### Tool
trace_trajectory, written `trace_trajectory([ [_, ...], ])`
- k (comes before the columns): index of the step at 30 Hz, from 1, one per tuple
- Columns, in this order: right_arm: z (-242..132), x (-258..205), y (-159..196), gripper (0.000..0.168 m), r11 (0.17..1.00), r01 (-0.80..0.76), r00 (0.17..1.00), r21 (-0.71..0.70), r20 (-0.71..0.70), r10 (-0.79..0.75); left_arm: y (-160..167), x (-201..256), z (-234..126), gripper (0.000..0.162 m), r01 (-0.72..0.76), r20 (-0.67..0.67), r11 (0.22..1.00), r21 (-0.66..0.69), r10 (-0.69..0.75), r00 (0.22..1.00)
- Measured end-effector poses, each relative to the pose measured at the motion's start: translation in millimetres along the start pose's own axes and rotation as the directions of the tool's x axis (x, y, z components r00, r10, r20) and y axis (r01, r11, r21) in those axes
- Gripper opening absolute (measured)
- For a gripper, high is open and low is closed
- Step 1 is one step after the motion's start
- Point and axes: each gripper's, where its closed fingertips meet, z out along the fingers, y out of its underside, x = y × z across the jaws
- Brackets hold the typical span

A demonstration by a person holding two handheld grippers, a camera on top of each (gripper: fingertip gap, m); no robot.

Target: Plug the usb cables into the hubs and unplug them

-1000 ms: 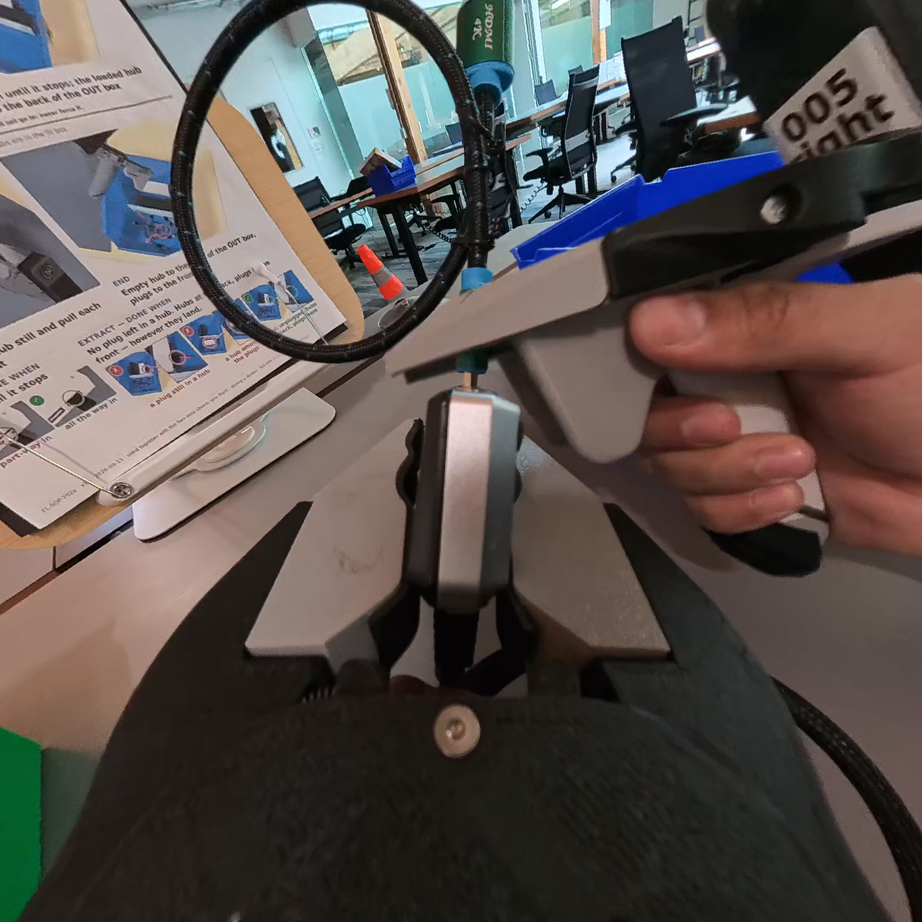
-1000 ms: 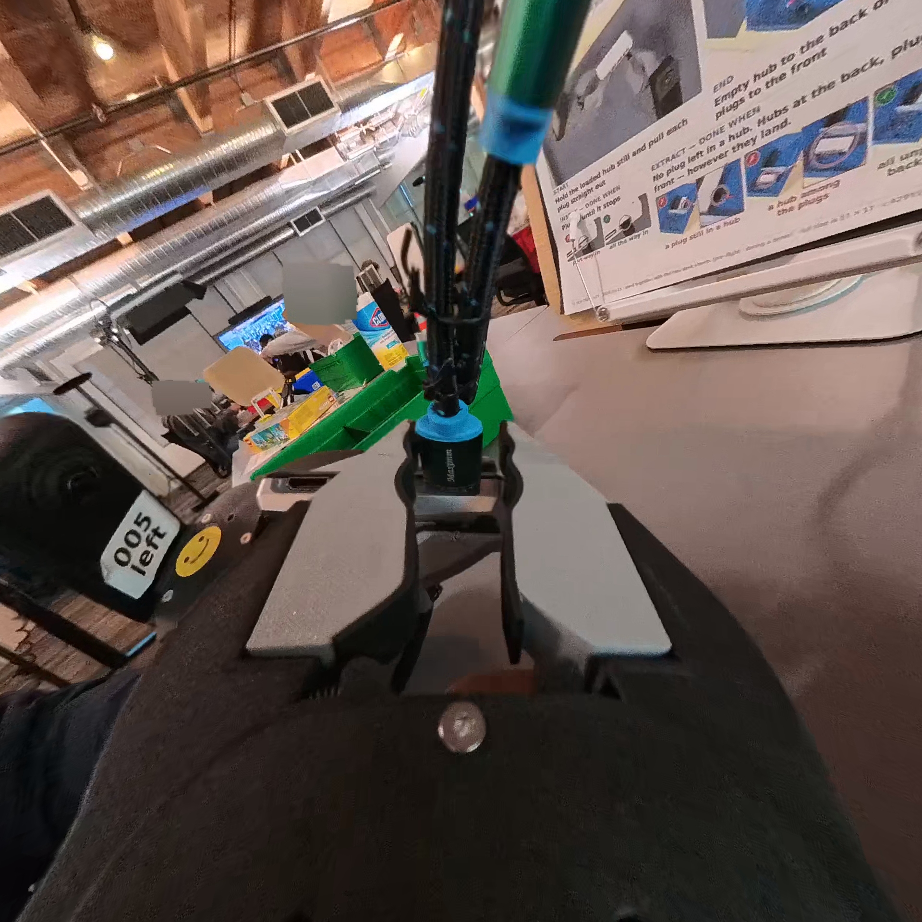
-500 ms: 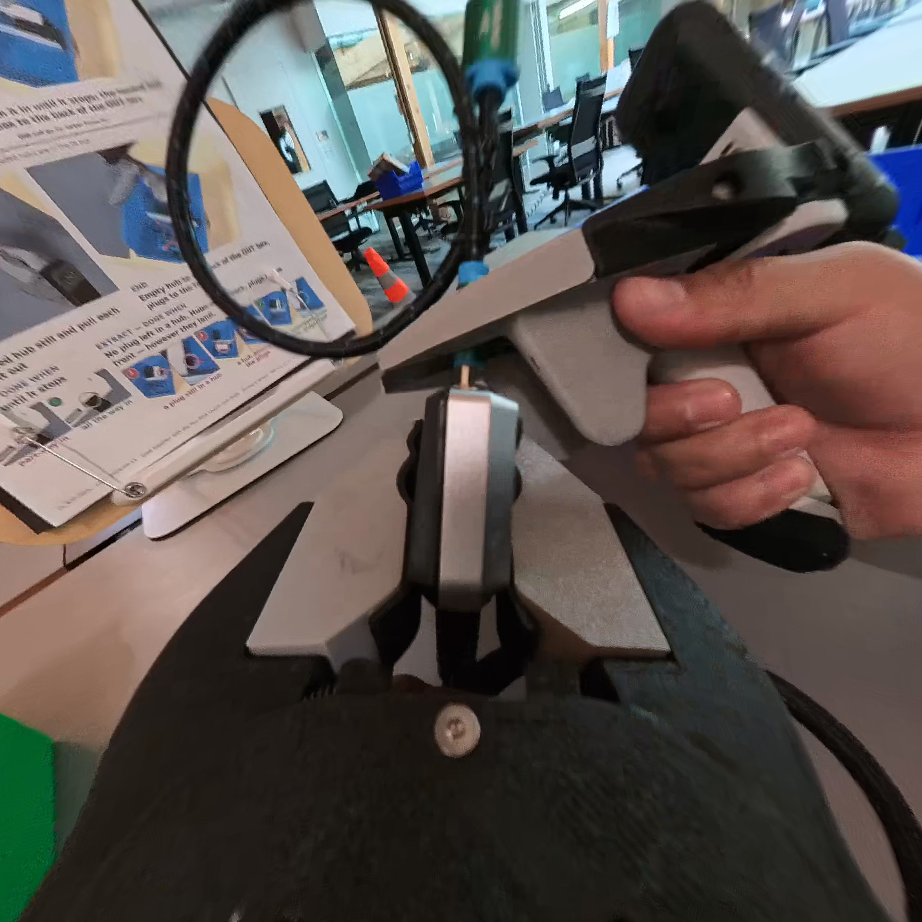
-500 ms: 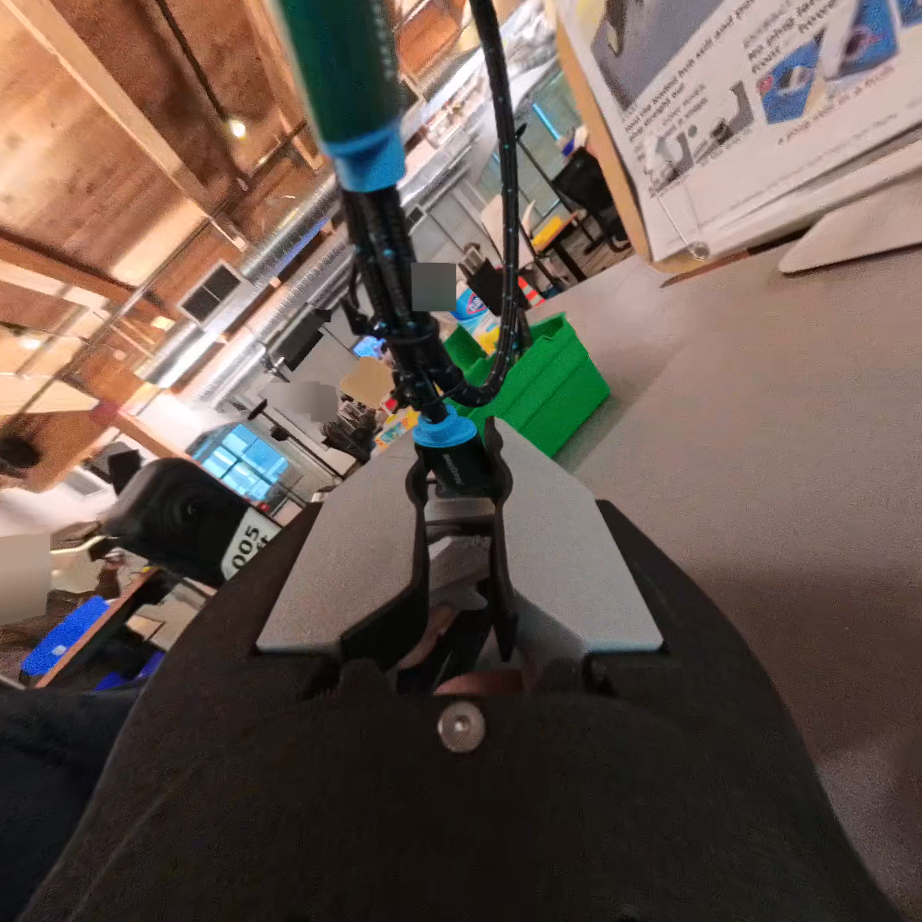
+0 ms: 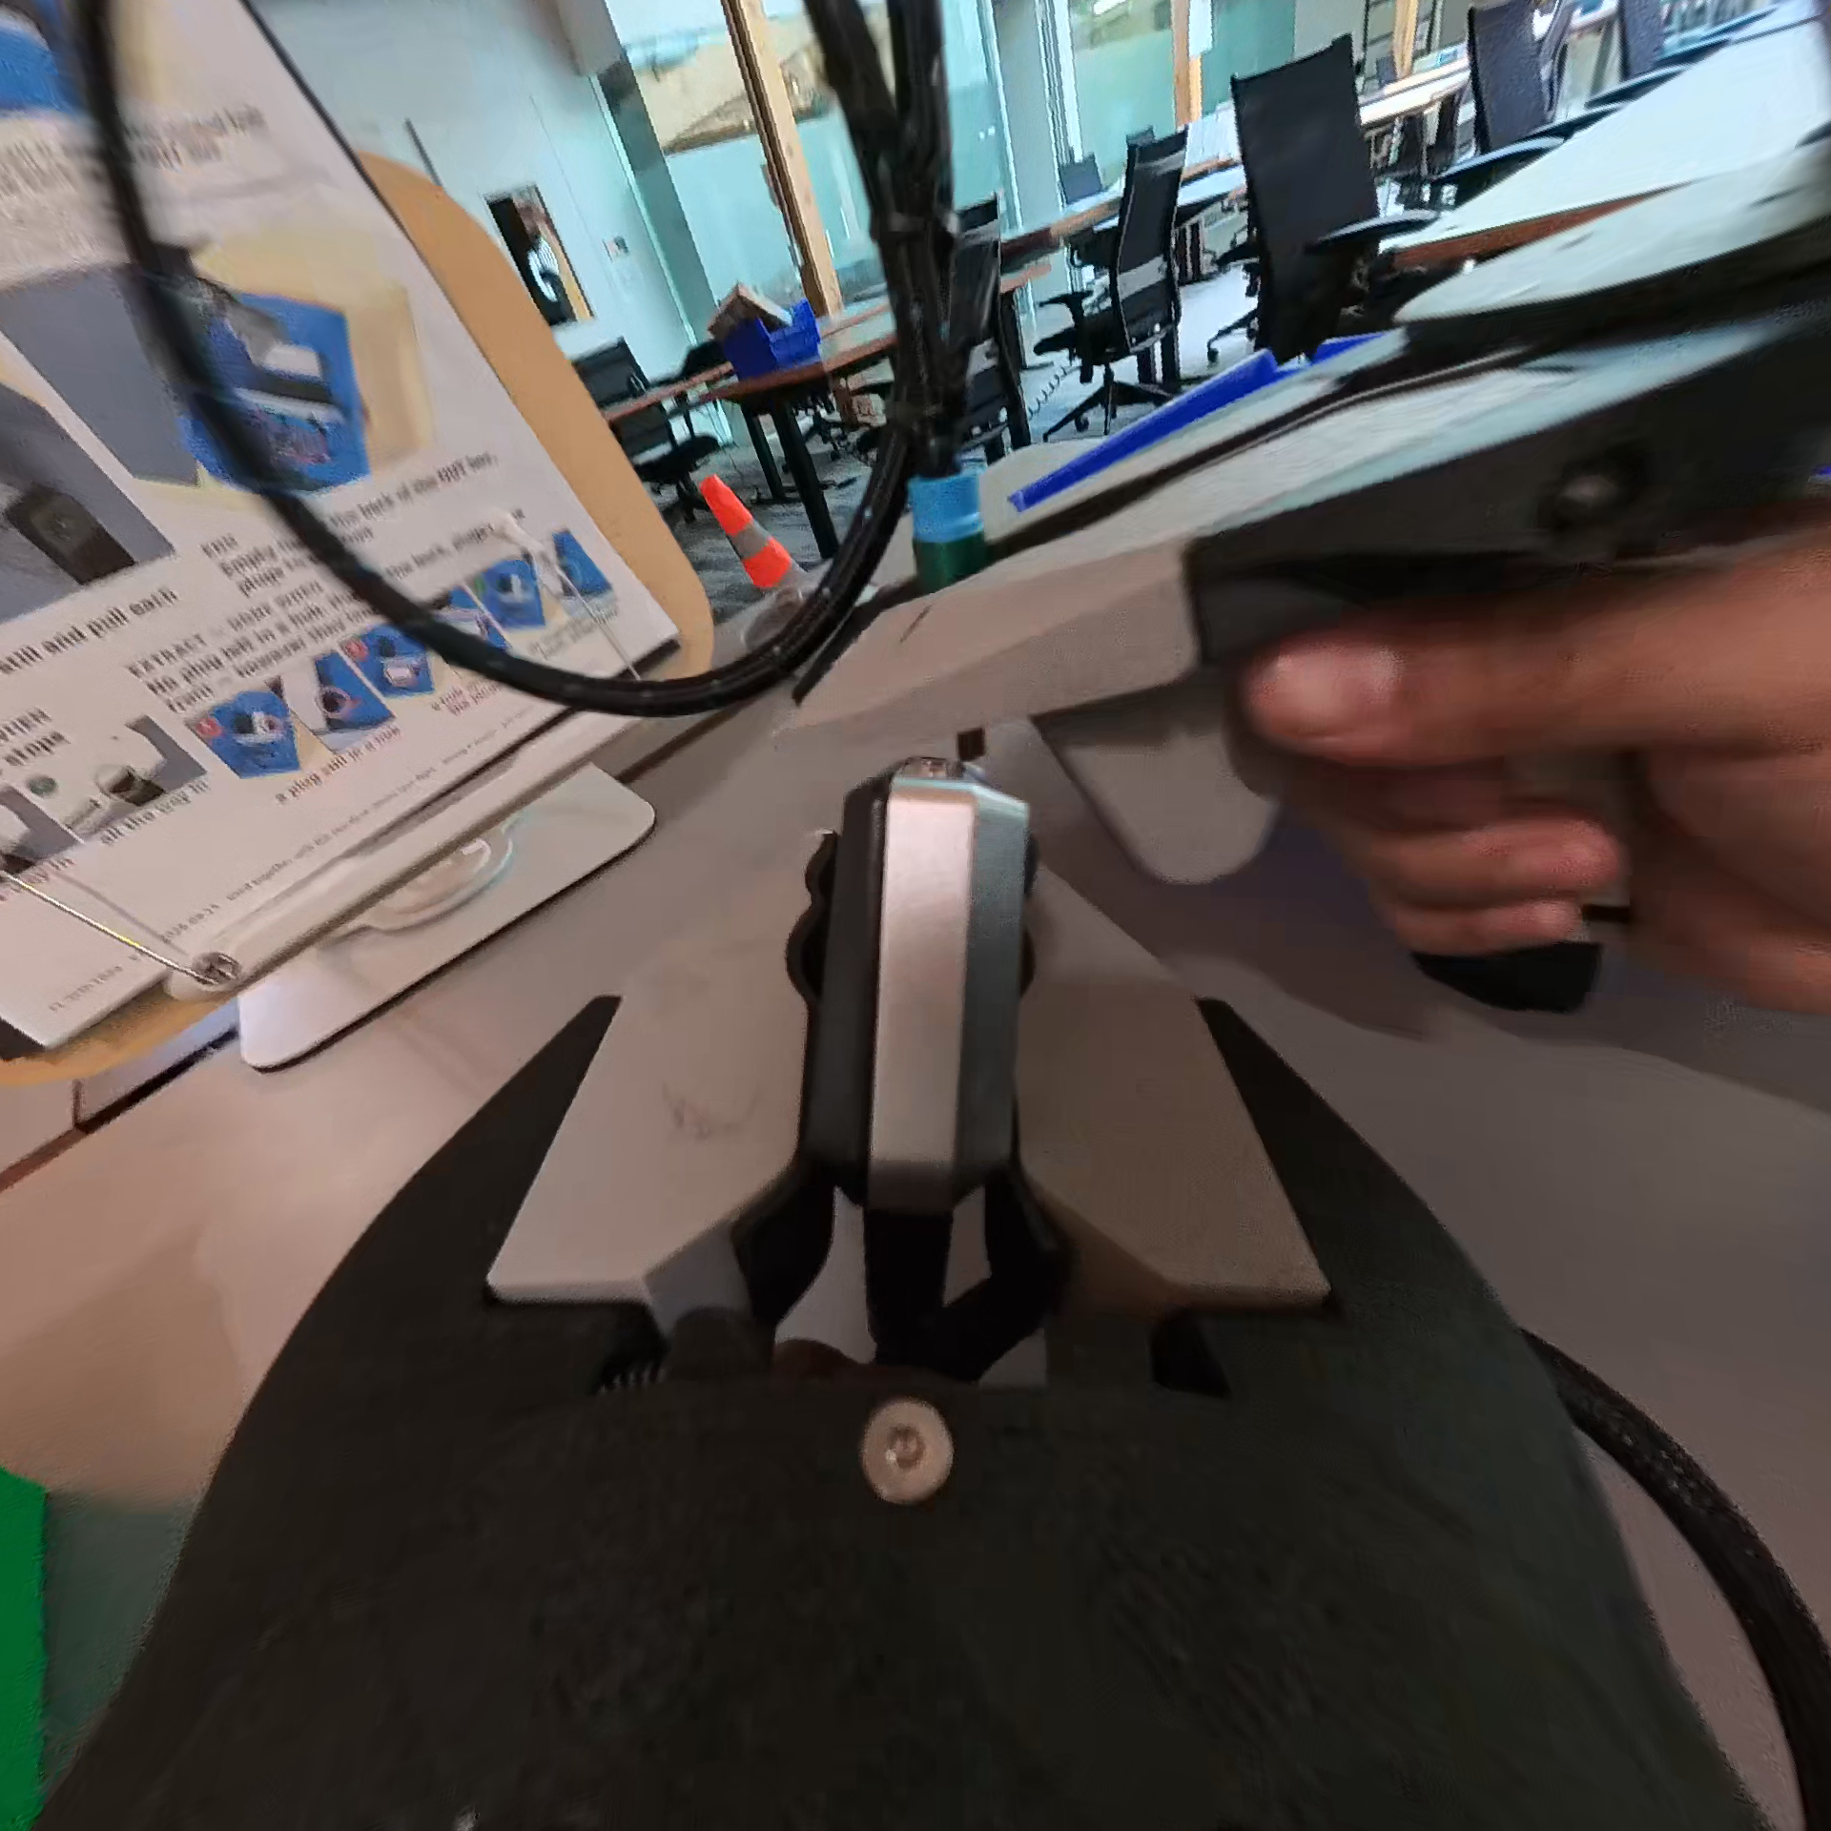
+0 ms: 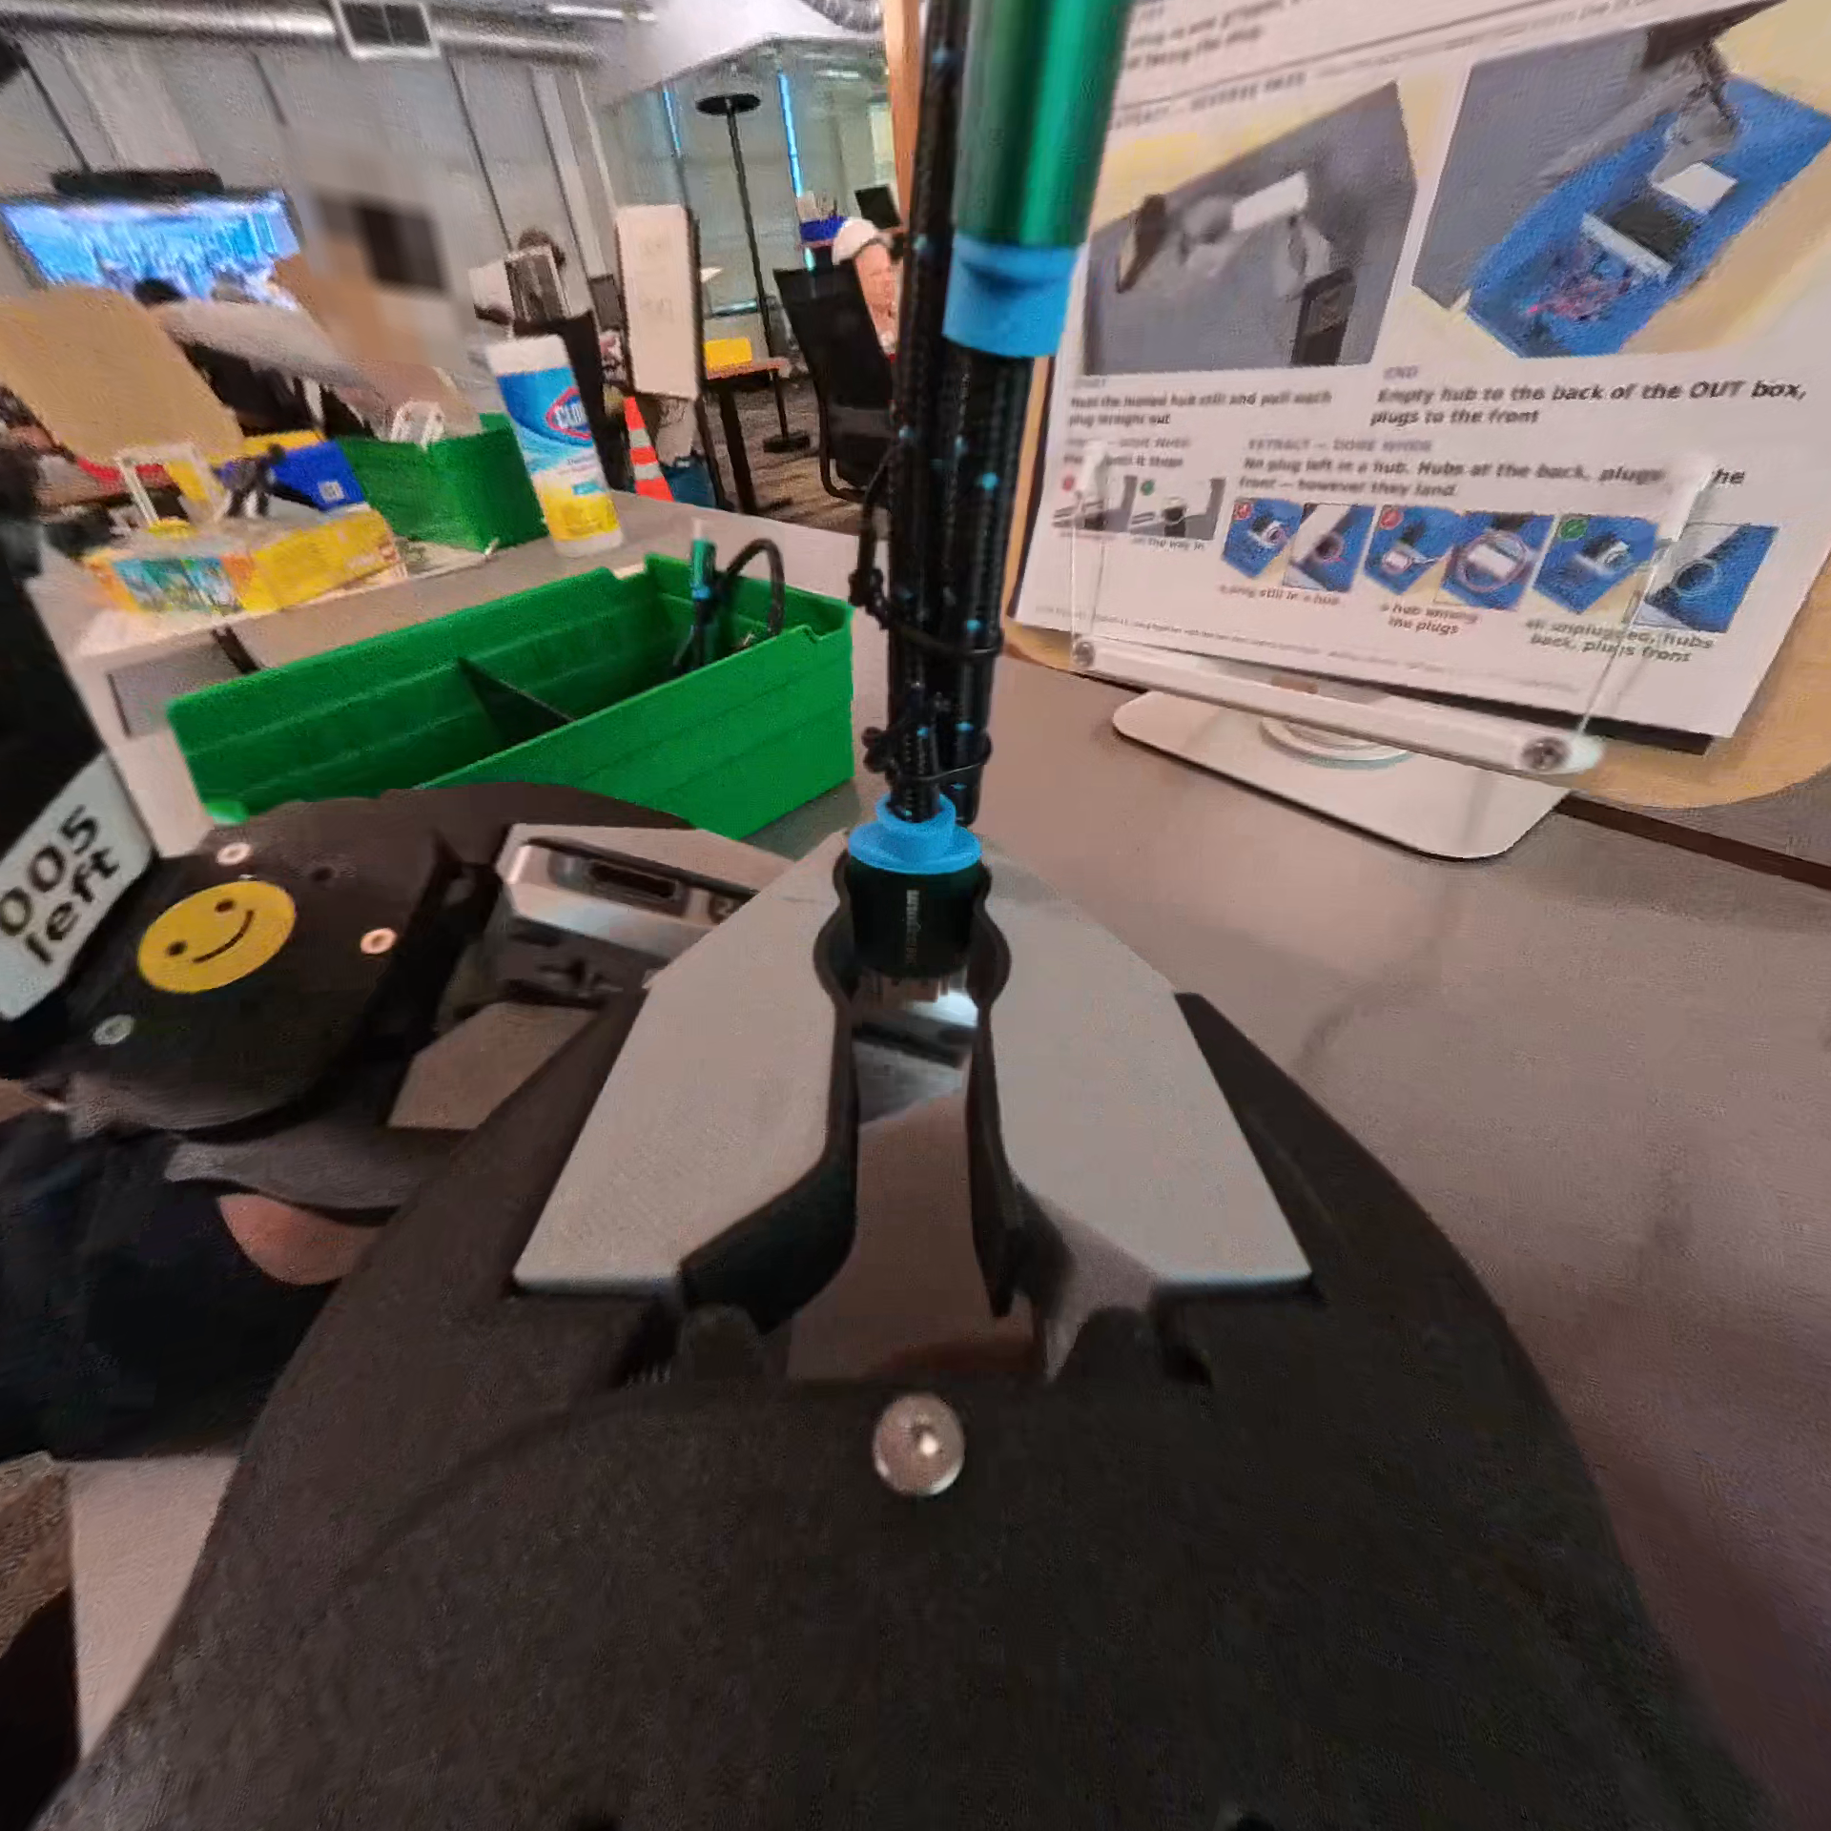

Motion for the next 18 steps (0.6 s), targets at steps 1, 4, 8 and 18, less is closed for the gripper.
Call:
trace_trajectory([
  [1,1.6,-1.9,0.0,0.015,1.000,0.013,1.000,-0.009,-0.002,-0.013,2.6,-0.6,2.2,0.027,0.029,-0.012,1.000,-0.005,-0.029,0.999],
  [4,-0.4,8.2,-8.3,0.015,1.000,-0.009,1.000,0.017,-0.029,0.009,4.5,-1.5,1.0,0.027,0.016,-0.009,1.000,-0.006,-0.016,1.000],
  [8,-9.4,18.5,-26.2,0.015,1.000,-0.001,0.999,0.023,-0.054,0.002,6.8,-3.3,0.3,0.028,0.023,-0.014,1.000,0.003,-0.023,1.000],
  [18,-181.1,73.1,-92.2,0.015,0.826,0.409,0.801,-0.387,-0.281,-0.528,-20.7,0.2,-13.8,0.028,-0.125,0.022,0.985,0.122,0.123,0.992],
])
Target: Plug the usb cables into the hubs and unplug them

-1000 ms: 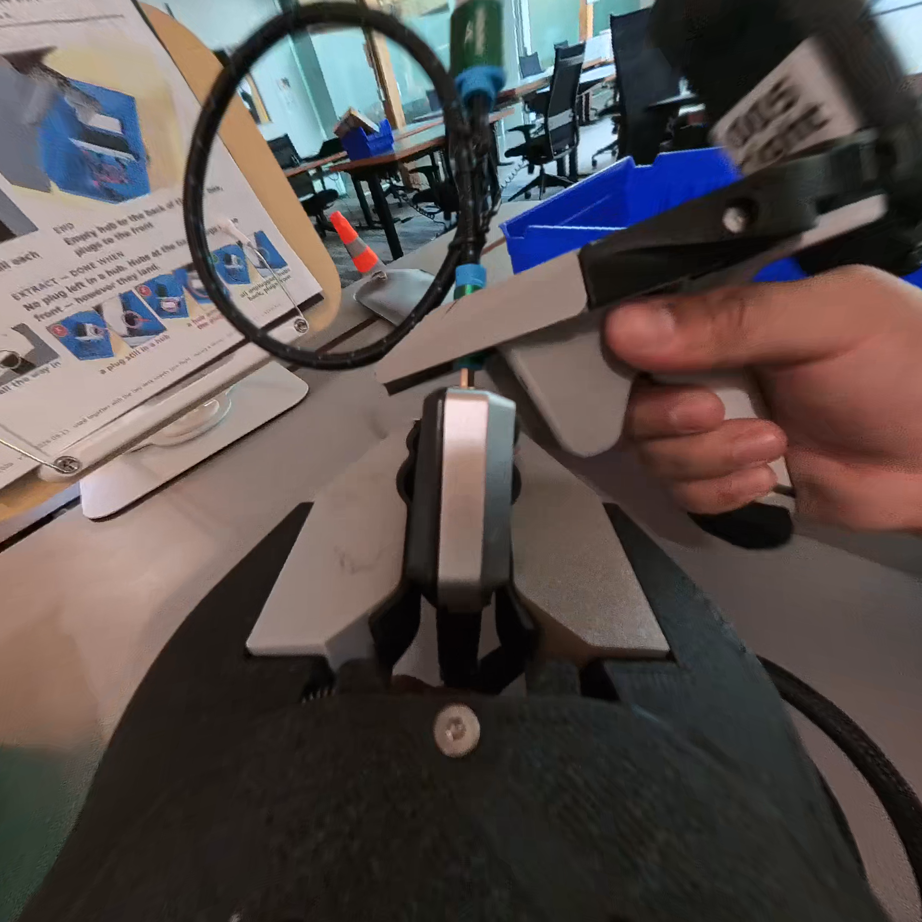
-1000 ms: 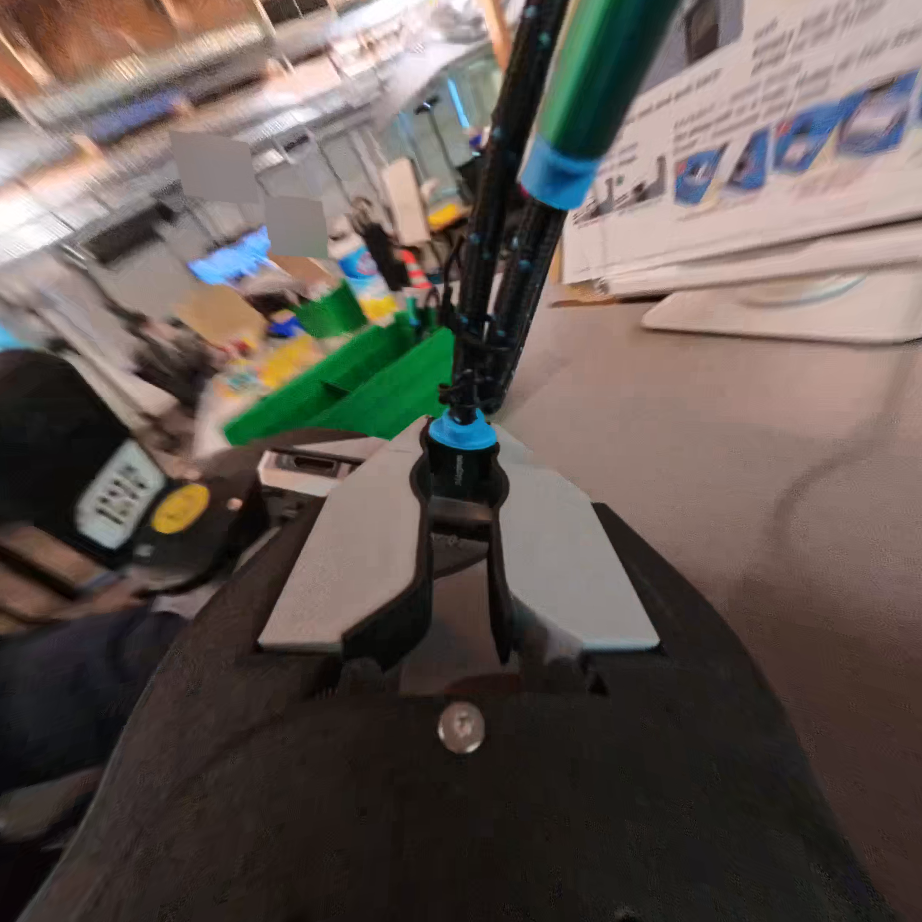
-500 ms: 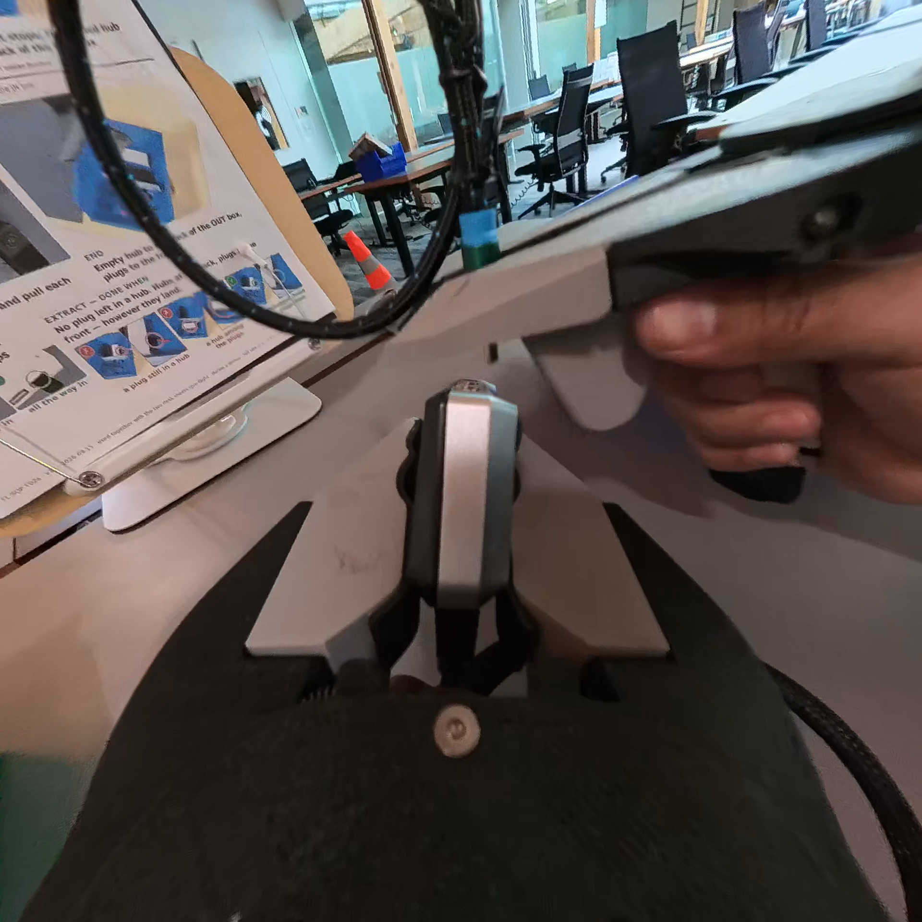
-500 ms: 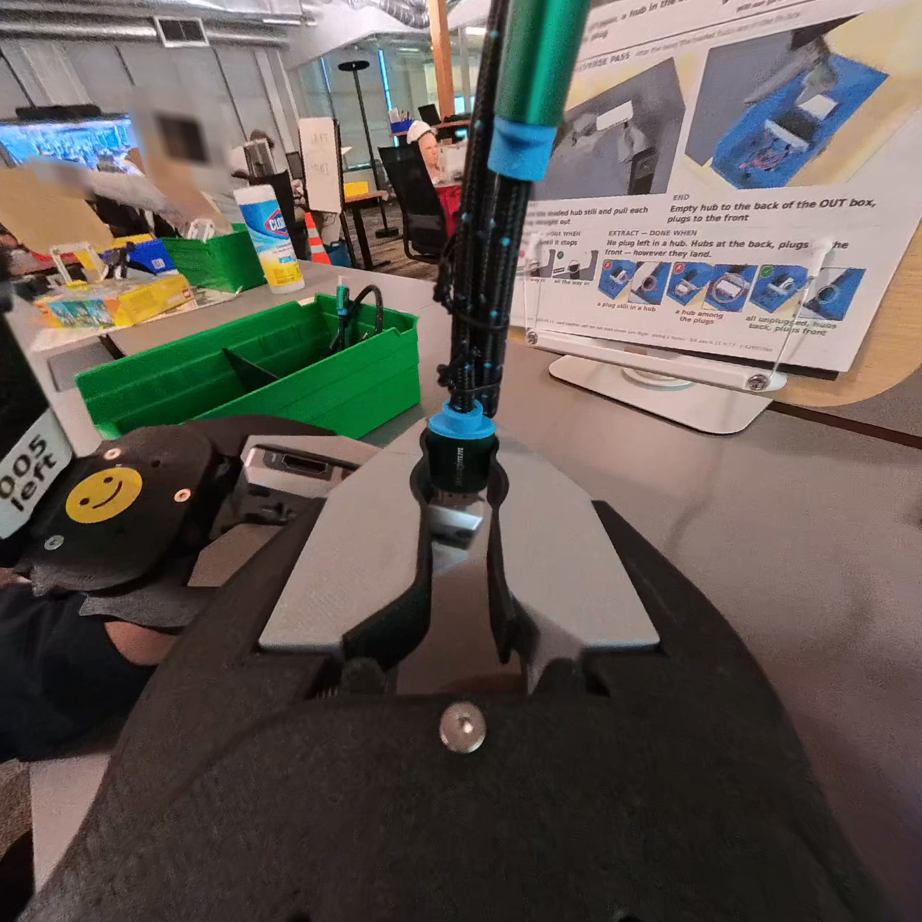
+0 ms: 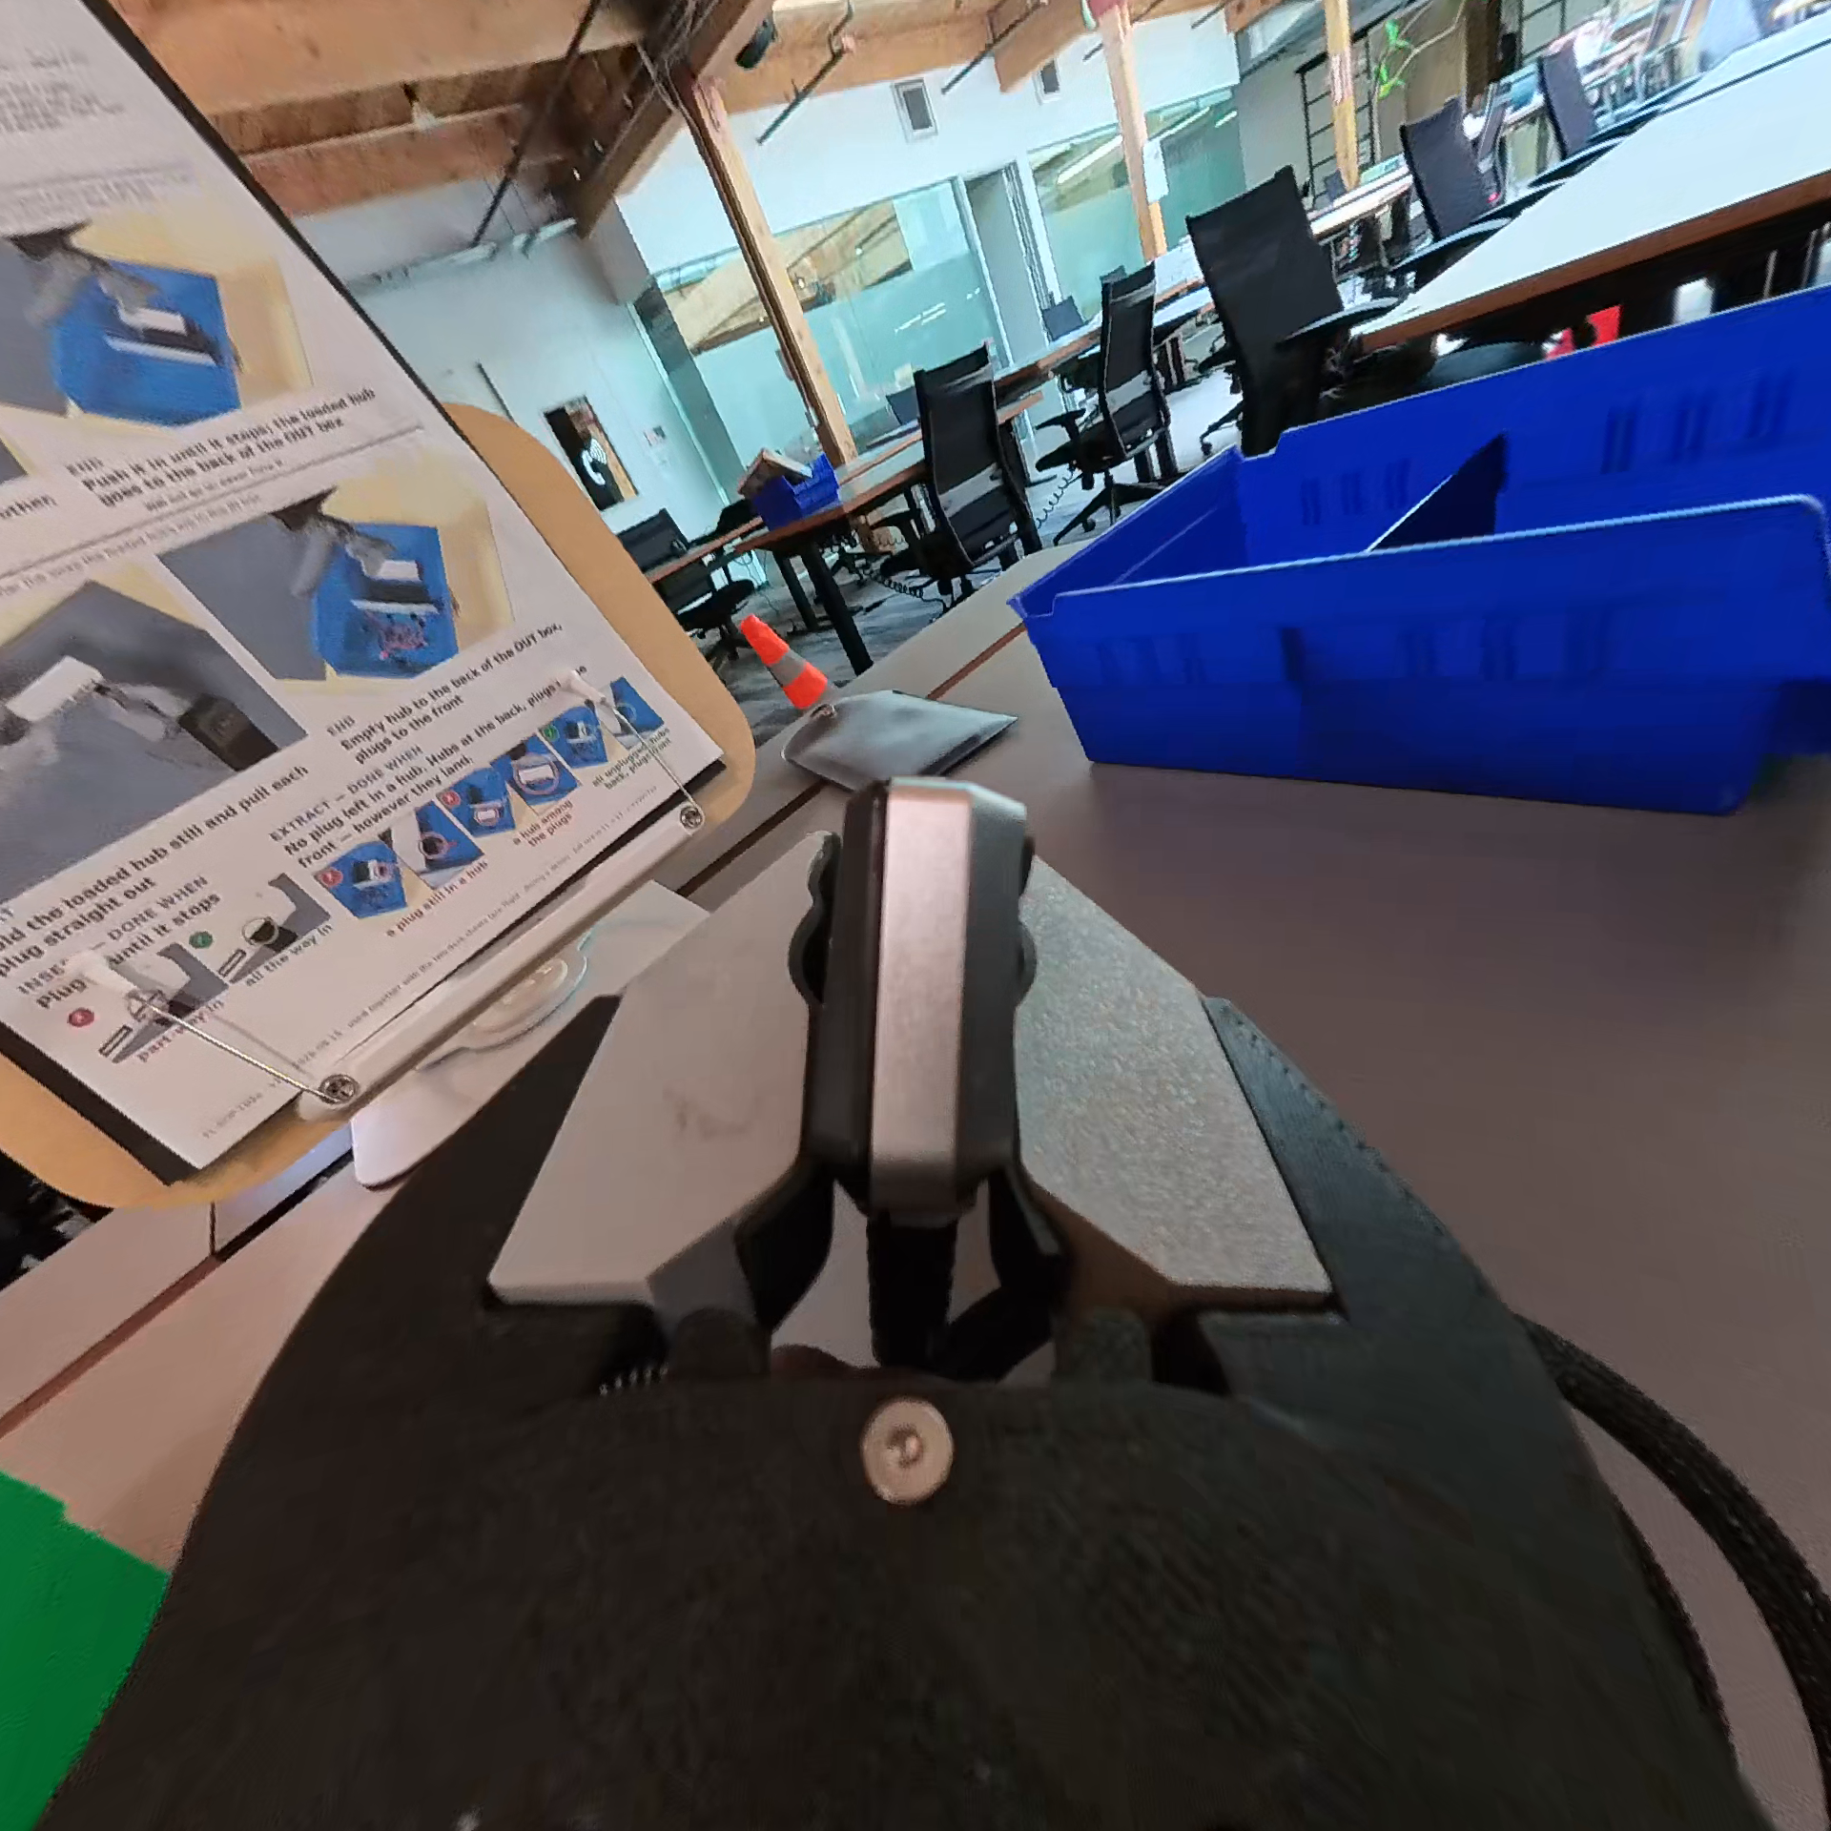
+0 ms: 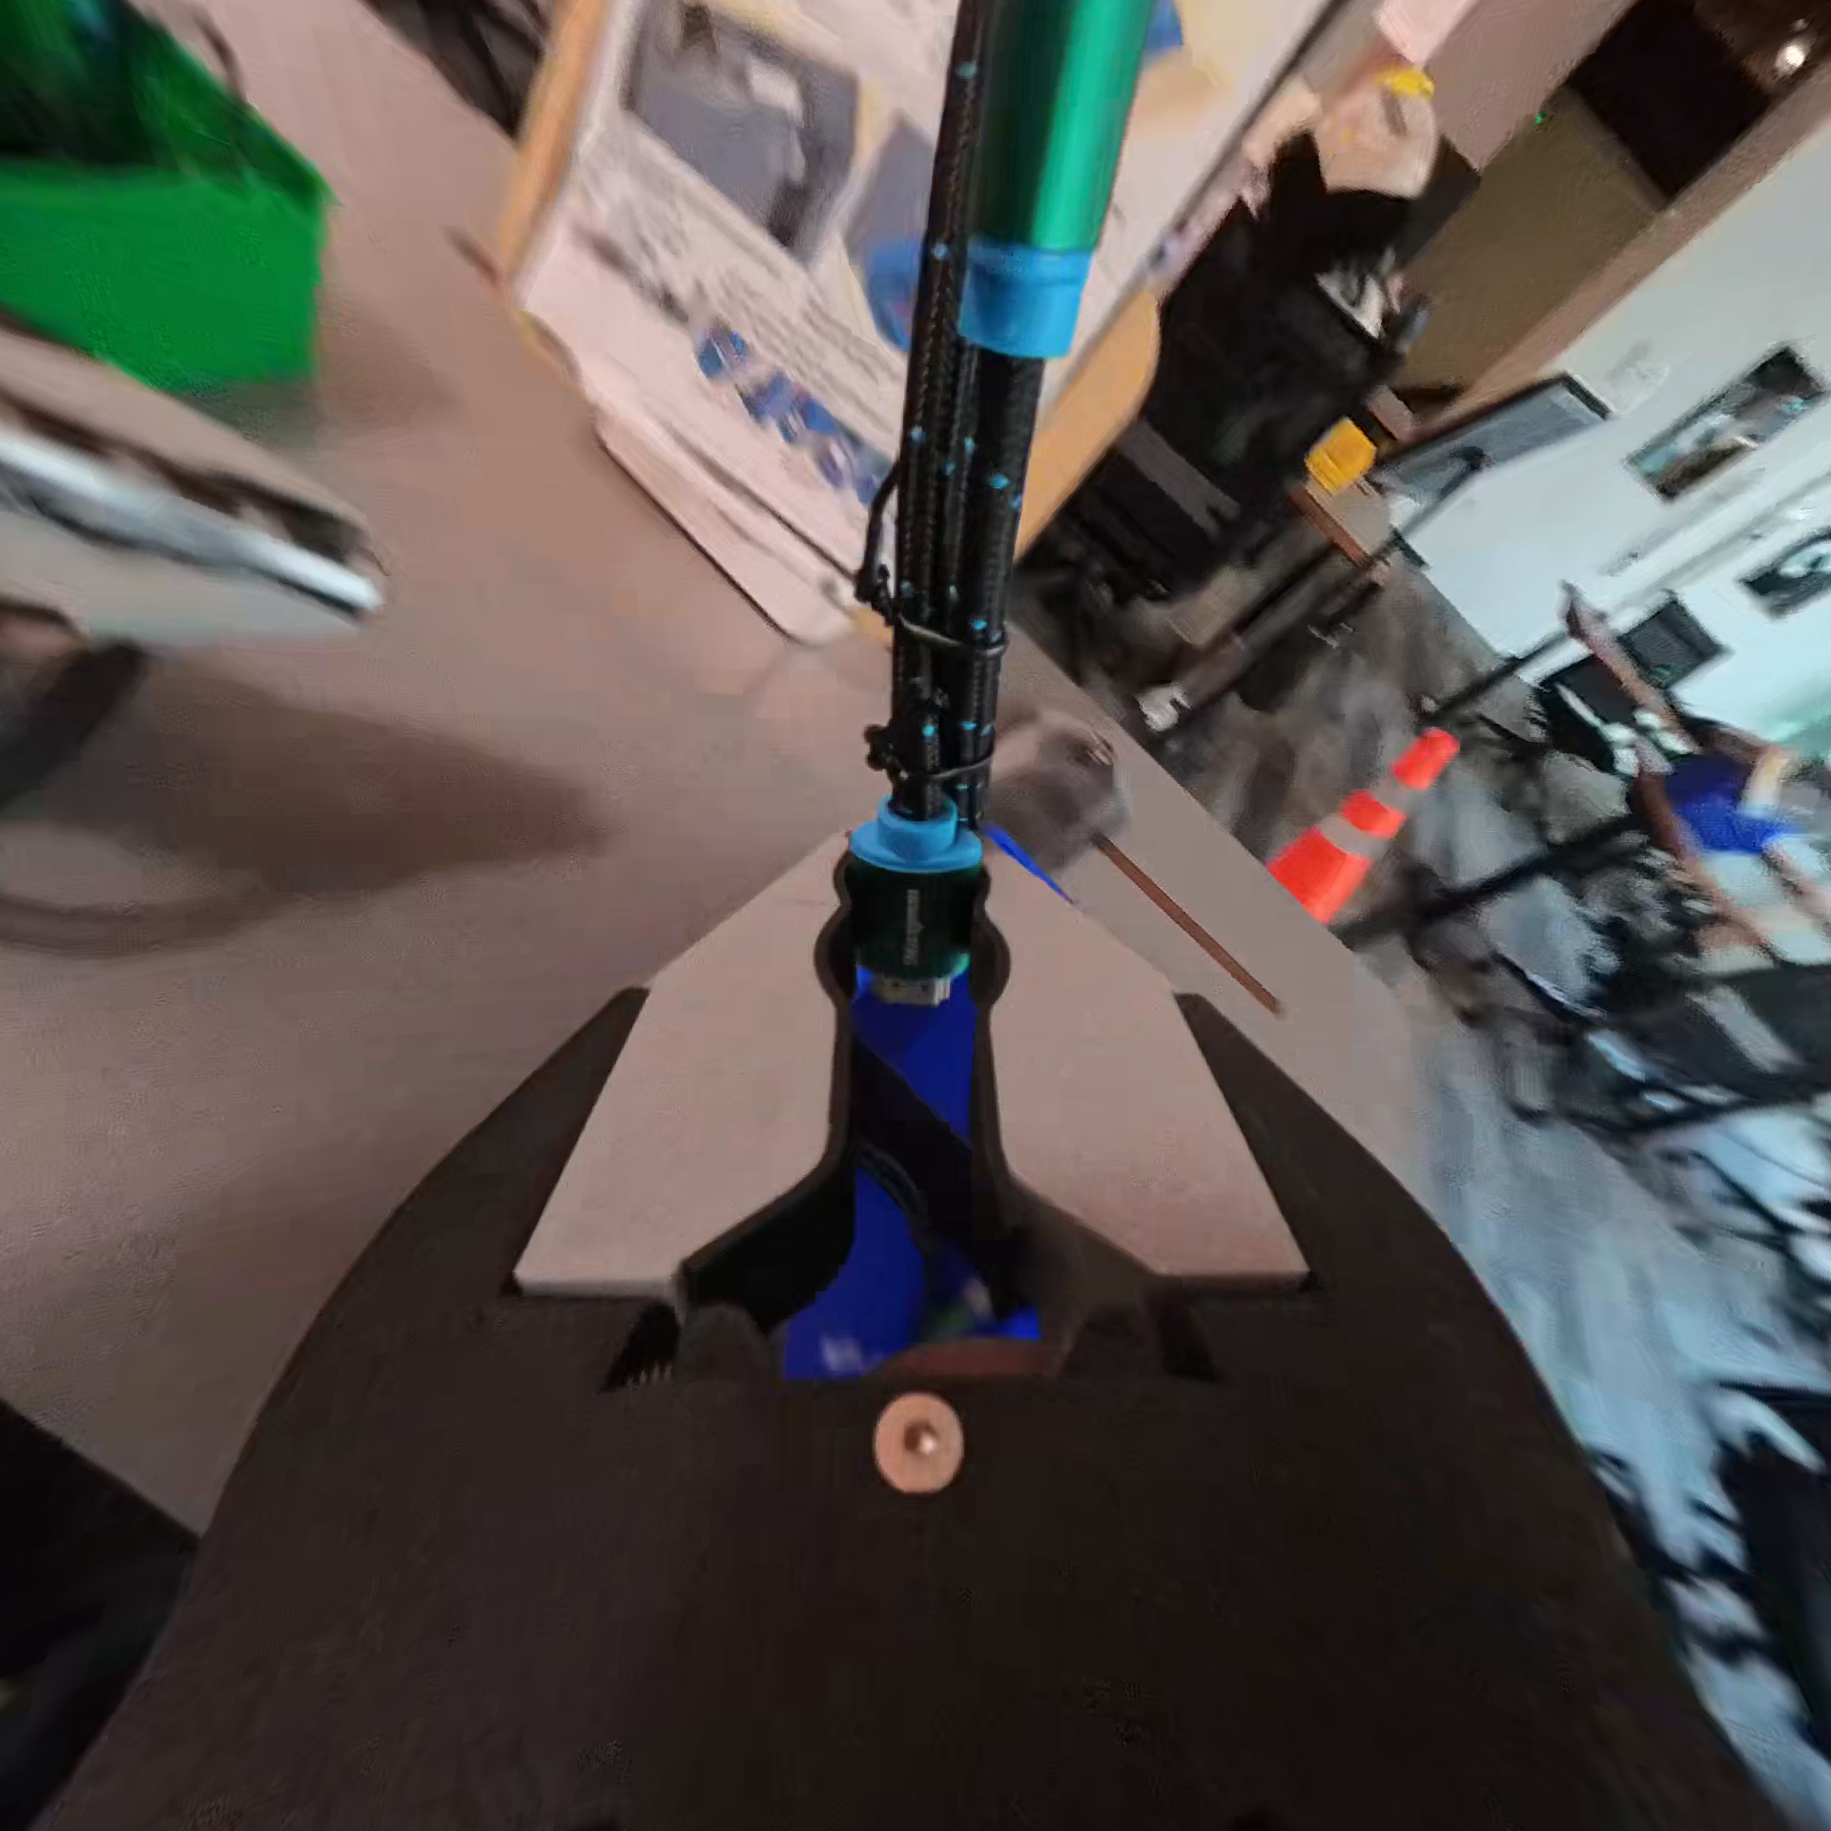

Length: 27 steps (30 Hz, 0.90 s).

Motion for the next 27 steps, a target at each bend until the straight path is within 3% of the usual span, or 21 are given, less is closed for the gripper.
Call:
trace_trajectory([
  [3,-39.5,41.8,68.1,0.015,0.915,0.213,0.960,-0.343,-0.103,-0.262,-6.1,0.9,-1.7,0.028,0.004,0.000,1.000,0.020,-0.004,1.000],
  [7,-67.9,57.5,155.4,0.015,0.610,0.341,0.893,-0.715,0.043,-0.449,-7.3,1.3,-1.0,0.028,0.014,0.002,1.000,0.027,-0.014,1.000],
  [10,-61.8,58.1,199.6,0.015,0.378,0.416,0.830,-0.827,0.176,-0.529,-4.3,1.6,0.5,0.029,0.029,-0.001,0.999,0.018,-0.029,1.000],
  [12,-46.4,52.3,224.9,0.015,0.276,0.462,0.795,-0.843,0.256,-0.550,-1.6,0.8,1.1,0.029,0.037,0.000,0.999,0.010,-0.037,0.999],
  [15,-30.2,26.3,269.1,0.022,0.175,0.522,0.793,-0.835,0.399,-0.461,2.5,-1.3,0.6,0.029,0.045,0.003,0.999,0.000,-0.045,0.999],
  [17,-28.7,20.1,282.0,0.024,0.194,0.510,0.822,-0.838,0.408,-0.397,5.7,-2.4,0.2,0.029,0.042,0.005,0.999,-0.010,-0.042,0.999],
  [19,-27.4,24.7,274.2,0.028,0.317,0.460,0.870,-0.830,0.350,-0.346,7.6,-2.7,0.6,0.029,0.042,0.001,0.999,-0.018,-0.042,0.999],
  [21,-26.2,31.5,255.9,0.062,0.476,0.390,0.916,-0.788,0.279,-0.289,6.8,-2.3,1.5,0.029,0.047,-0.004,0.999,-0.015,-0.047,0.999],
  [24,-24.9,35.2,236.0,0.057,0.644,0.282,0.959,-0.712,0.214,-0.183,3.6,1.6,2.8,0.028,0.039,-0.014,0.999,-0.007,-0.039,0.999],
  [27,-18.2,14.0,246.4,0.051,0.685,0.239,0.961,-0.688,0.270,-0.064,2.0,5.5,3.9,0.028,0.026,-0.017,1.000,-0.004,-0.026,1.000],
])
